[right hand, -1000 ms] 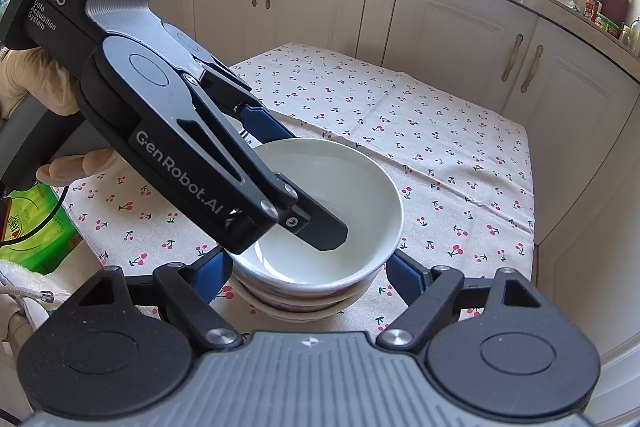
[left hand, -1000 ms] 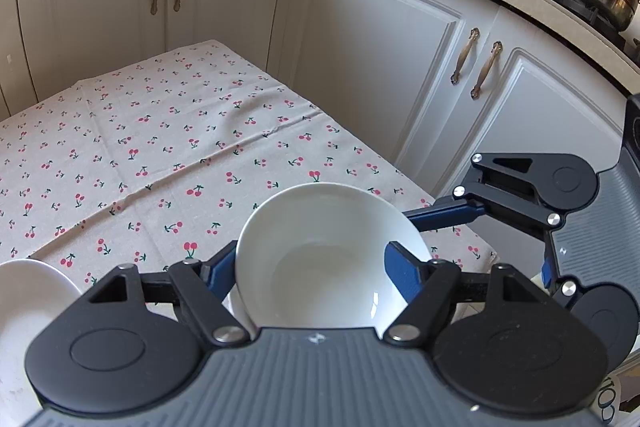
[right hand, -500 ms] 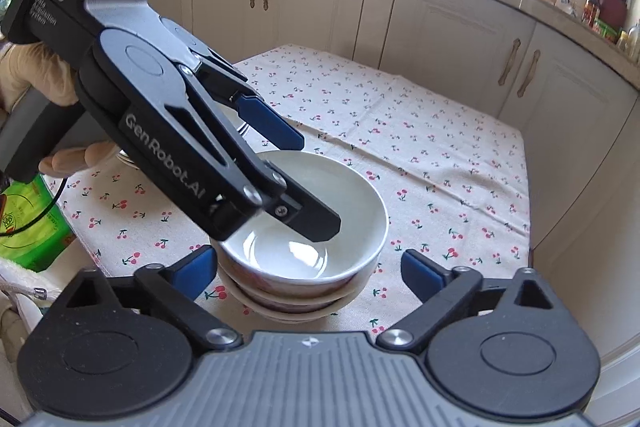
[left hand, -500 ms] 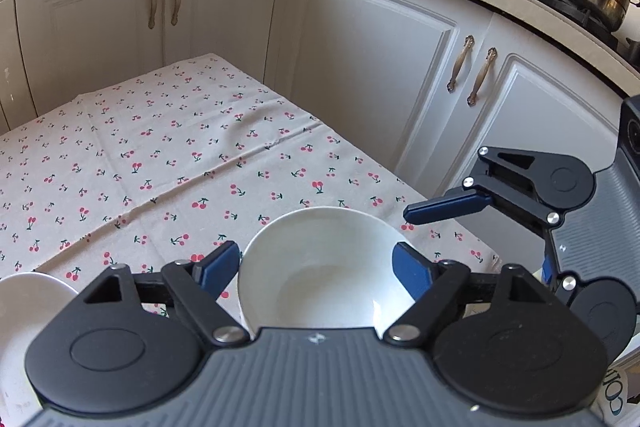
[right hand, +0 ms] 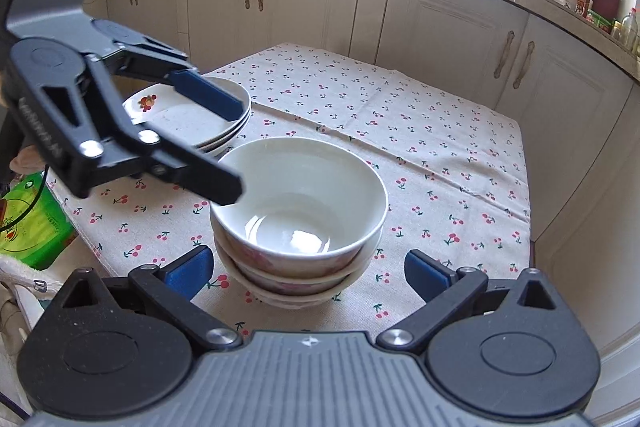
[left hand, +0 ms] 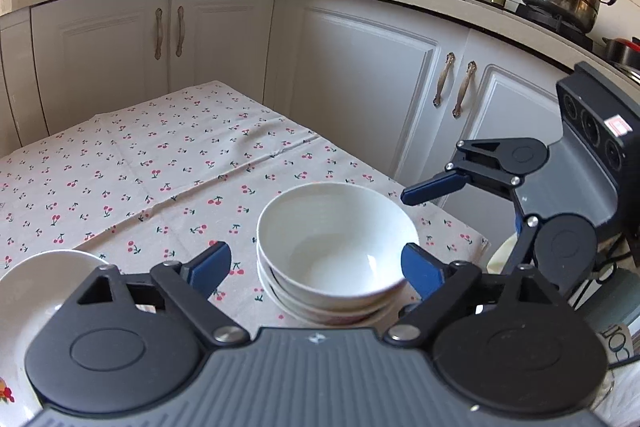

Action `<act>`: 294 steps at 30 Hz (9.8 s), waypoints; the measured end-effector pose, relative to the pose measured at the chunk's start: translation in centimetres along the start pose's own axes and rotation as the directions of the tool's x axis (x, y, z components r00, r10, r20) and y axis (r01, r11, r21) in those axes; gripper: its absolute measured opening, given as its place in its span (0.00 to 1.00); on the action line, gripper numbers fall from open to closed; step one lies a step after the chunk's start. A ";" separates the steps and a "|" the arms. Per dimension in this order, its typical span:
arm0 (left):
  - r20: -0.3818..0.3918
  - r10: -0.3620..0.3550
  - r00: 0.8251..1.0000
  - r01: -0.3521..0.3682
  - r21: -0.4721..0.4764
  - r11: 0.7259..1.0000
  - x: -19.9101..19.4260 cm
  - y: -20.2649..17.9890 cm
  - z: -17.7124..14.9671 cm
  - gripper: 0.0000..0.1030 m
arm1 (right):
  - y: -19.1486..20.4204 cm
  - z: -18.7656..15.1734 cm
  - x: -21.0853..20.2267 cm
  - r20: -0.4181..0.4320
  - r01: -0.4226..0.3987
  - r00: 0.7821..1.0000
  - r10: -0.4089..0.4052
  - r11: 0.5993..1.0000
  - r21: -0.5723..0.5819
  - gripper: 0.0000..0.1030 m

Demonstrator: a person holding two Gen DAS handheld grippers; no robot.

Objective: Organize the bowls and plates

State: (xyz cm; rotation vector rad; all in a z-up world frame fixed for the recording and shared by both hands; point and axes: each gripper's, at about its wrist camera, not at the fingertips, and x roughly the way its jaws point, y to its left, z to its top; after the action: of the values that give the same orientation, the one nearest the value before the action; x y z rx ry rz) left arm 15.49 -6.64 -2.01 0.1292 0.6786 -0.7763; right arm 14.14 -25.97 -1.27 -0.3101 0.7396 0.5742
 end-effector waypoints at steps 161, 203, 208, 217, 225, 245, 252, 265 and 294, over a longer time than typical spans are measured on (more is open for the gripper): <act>-0.098 0.189 0.977 -0.183 0.060 0.981 -7.5 14.3 -6.6 0.93 | 9.5 14.4 14.7 -0.153 -0.343 0.939 0.307 0.827 -0.445 1.00; 0.048 0.681 0.731 -0.619 -0.376 0.690 -14.1 -3.4 -6.7 0.99 | 11.5 4.2 -4.4 0.079 0.274 0.949 -0.306 0.920 0.280 1.00; 0.050 0.675 0.736 -0.607 -0.391 0.691 -14.3 -3.3 -6.8 0.99 | 11.7 4.2 -4.6 0.084 0.275 0.948 -0.308 0.921 0.278 1.00; 0.045 0.670 0.741 -0.600 -0.402 0.691 -14.4 -3.3 -6.7 0.99 | 11.9 4.3 -4.8 0.090 0.288 0.942 -0.323 0.917 0.276 1.00; 0.047 0.666 0.744 -0.594 -0.408 0.693 -14.4 -3.3 -6.7 0.99 | 11.9 4.3 -4.9 0.094 0.294 0.939 -0.330 0.914 0.279 1.00; 0.051 0.666 0.744 -0.592 -0.411 0.693 -14.3 -3.4 -6.7 0.99 | 11.9 4.2 -5.2 0.105 0.316 0.929 -0.356 0.907 0.279 1.00; 0.052 0.665 0.745 -0.590 -0.413 0.693 -14.3 -3.5 -6.7 0.99 | 11.9 4.1 -5.4 0.107 0.321 0.926 -0.362 0.904 0.282 1.00; 0.049 0.663 0.747 -0.587 -0.418 0.693 -14.3 -3.5 -6.7 0.99 | 12.0 4.1 -5.4 0.109 0.328 0.923 -0.370 0.901 0.283 1.00; 0.043 0.661 0.749 -0.586 -0.422 0.692 -14.0 -3.3 -6.7 0.99 | 12.2 4.2 -5.3 0.101 0.343 0.917 -0.385 0.892 0.293 1.00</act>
State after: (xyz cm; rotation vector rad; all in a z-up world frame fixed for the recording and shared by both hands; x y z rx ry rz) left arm 2.56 1.73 1.76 -0.0770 0.5354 0.0280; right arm 6.08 -16.21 4.64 -0.1412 0.5786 0.1325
